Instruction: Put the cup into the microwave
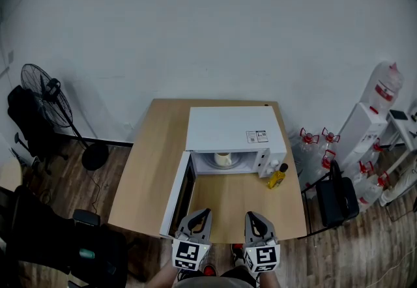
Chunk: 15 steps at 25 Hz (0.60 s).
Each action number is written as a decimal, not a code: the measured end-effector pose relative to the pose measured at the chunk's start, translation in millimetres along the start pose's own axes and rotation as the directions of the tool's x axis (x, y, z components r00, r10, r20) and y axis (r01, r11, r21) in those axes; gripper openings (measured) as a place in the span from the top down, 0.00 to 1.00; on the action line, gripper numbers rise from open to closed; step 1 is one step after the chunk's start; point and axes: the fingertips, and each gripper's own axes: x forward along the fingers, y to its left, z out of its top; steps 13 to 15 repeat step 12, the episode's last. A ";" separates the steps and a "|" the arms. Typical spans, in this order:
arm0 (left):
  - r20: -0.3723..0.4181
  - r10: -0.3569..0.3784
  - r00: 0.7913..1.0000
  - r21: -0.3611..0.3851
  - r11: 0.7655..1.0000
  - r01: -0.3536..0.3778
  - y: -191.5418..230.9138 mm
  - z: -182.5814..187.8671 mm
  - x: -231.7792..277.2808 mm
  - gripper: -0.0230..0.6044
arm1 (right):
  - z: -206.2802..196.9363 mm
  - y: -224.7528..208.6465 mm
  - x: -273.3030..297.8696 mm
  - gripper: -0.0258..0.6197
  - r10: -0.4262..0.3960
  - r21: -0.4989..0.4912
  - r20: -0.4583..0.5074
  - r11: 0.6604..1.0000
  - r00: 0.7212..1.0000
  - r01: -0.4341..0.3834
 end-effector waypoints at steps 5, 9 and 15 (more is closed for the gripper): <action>0.000 -0.001 1.000 0.005 1.000 0.001 1.1 0.3 2.0 0.92 | -0.7 -1.3 1.6 0.93 -0.002 0.004 0.004 1.000 1.000 0.002; 0.000 -0.002 1.000 0.006 1.000 0.002 -0.3 0.9 3.4 0.92 | -0.8 -1.9 1.5 0.93 0.001 0.004 0.005 1.000 1.000 -0.001; 0.000 -0.004 1.000 0.005 1.000 0.004 -1.1 1.5 4.6 0.92 | 1.2 -1.9 2.0 0.93 0.008 0.003 0.016 1.000 1.000 -0.008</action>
